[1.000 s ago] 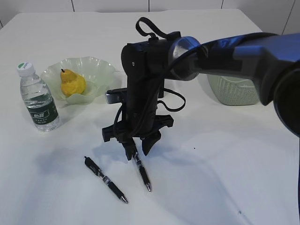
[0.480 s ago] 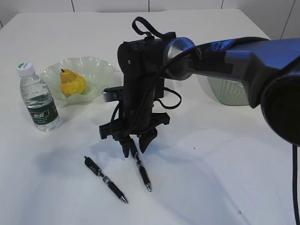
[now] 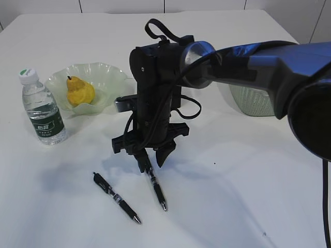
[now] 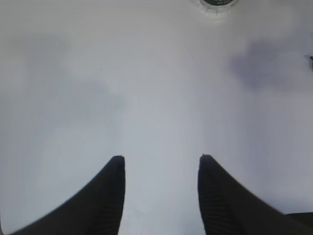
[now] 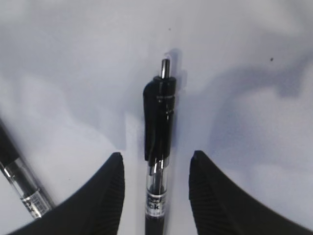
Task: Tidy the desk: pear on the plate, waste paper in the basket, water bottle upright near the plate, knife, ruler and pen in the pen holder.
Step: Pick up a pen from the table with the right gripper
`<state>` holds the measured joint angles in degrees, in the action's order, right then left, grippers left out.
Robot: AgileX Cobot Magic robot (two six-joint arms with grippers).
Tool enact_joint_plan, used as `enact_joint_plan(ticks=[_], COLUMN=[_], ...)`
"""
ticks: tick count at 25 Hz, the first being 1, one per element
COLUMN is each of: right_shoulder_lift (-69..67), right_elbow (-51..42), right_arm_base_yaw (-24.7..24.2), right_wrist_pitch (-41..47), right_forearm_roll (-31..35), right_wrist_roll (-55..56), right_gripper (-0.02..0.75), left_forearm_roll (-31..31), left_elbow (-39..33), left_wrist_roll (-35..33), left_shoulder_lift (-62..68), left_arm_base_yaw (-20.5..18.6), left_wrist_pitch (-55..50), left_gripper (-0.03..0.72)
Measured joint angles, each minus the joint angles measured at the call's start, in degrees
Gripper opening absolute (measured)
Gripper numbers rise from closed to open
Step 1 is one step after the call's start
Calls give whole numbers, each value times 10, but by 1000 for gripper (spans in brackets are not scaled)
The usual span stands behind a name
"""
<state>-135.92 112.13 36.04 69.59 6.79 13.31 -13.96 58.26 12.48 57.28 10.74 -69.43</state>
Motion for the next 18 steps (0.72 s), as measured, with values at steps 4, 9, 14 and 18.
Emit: enact_joint_plan(ticks=[4,9,14,18], right_shoulder_lift=[0,-8,-13,-13], right_elbow=[0,0,3,3], right_arm_base_yaw=[0,0,0,0], right_wrist_pitch=[0,0,1,1], right_forearm_roll=[0,-1,0,0], right_wrist_roll=[1,1,1,1], right_gripper=[353,353,353,353], left_forearm_roll=[0,0,0,0], left_elbow=[0,0,0,0], left_wrist_roll=[0,0,0,0], left_shoulder_lift=[0,0,0,0], left_arm_base_yaw=[0,0,0,0], left_wrist_pitch=[0,0,0,0], left_gripper=[340,340,340,340])
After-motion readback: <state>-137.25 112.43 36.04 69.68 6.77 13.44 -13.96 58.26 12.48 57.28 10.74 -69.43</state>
